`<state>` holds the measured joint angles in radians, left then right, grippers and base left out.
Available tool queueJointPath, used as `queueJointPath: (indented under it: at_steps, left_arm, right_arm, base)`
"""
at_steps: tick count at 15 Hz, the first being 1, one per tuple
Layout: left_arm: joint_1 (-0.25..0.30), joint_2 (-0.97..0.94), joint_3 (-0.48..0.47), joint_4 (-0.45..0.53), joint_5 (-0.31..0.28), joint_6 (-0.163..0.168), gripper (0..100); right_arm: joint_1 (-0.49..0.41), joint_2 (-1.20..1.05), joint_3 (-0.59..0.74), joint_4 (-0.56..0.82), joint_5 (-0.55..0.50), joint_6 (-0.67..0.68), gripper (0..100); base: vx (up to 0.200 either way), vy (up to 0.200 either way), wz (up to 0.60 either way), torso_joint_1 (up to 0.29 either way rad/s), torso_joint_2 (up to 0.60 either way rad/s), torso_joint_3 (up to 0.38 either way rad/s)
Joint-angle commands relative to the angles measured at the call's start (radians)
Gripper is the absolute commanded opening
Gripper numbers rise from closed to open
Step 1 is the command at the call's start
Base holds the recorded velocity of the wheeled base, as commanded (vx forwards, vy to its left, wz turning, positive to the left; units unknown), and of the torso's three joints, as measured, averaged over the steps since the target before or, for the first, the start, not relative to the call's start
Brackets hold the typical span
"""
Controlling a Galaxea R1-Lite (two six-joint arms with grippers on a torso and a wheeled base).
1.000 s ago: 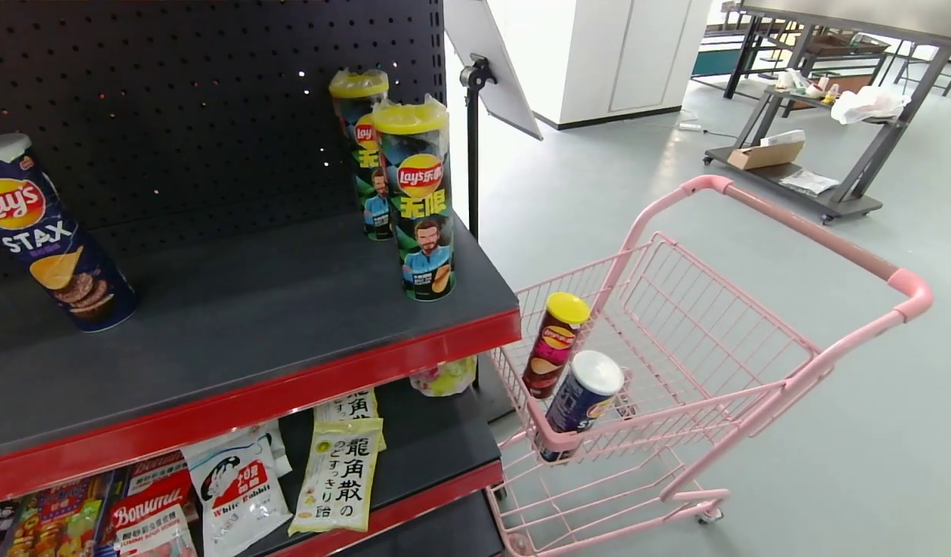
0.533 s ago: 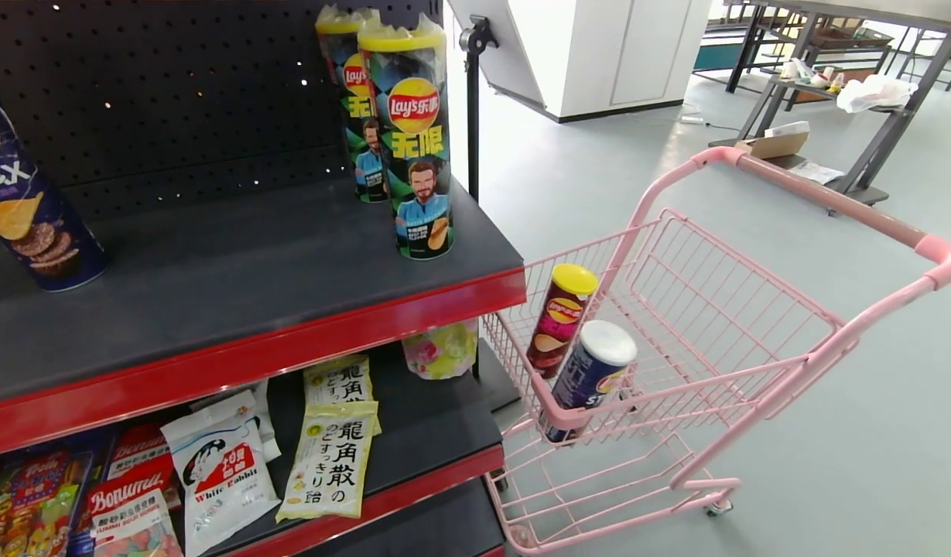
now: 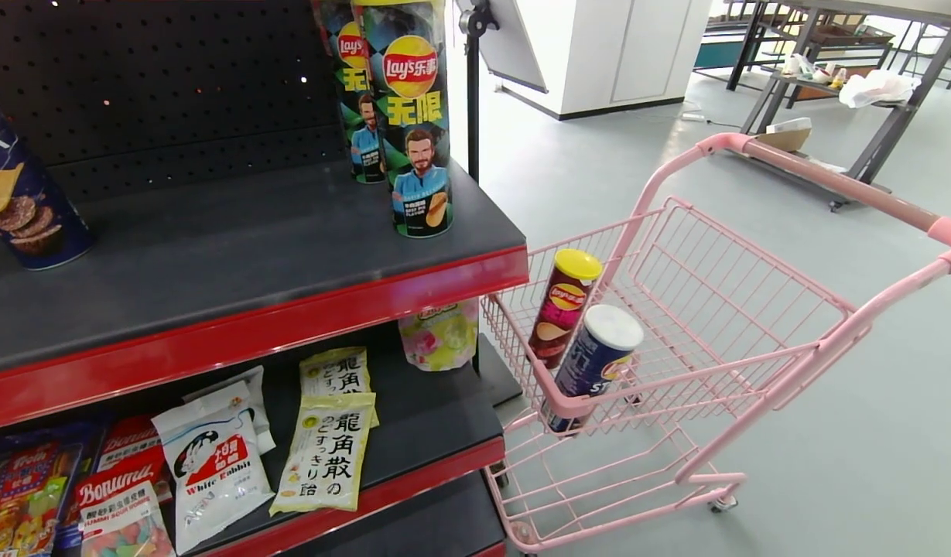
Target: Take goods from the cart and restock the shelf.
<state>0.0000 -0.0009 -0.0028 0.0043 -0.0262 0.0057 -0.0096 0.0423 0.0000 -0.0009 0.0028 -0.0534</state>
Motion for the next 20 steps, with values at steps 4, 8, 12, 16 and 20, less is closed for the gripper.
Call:
queueJointPath:
  at_steps: [4,8,12,16,20]
  left_arm:
    - [0.0,0.001,0.0,0.0,0.0,0.0,100]
    - [0.0,0.001,0.0,0.0,0.002,-0.003,100]
    - [0.0,0.001,0.0,0.0,0.002,-0.003,100]
    - [0.0,0.001,0.0,0.0,0.002,-0.001,100]
    - [0.0,0.001,0.0,0.0,0.003,-0.001,100]
  right_arm:
    - [0.045,0.403,-0.442,-0.002,0.103,0.196,100]
    - [0.188,0.749,-0.511,-0.047,0.25,0.135,100]
    - [0.22,1.073,-0.436,-0.363,0.26,0.182,100]
    - [0.315,1.303,-0.439,-0.473,0.269,0.178,100]
    - [0.367,1.518,-0.472,-0.688,0.261,0.175,100]
  base:
    - [0.0,0.0,0.0,0.0,0.0,0.0]
    - [0.0,0.0,0.0,0.0,0.0,0.0]
    - [0.0,0.0,0.0,0.0,0.0,0.0]
    - [0.0,0.0,0.0,0.0,0.0,0.0]
    - [0.0,0.0,0.0,0.0,0.0,0.0]
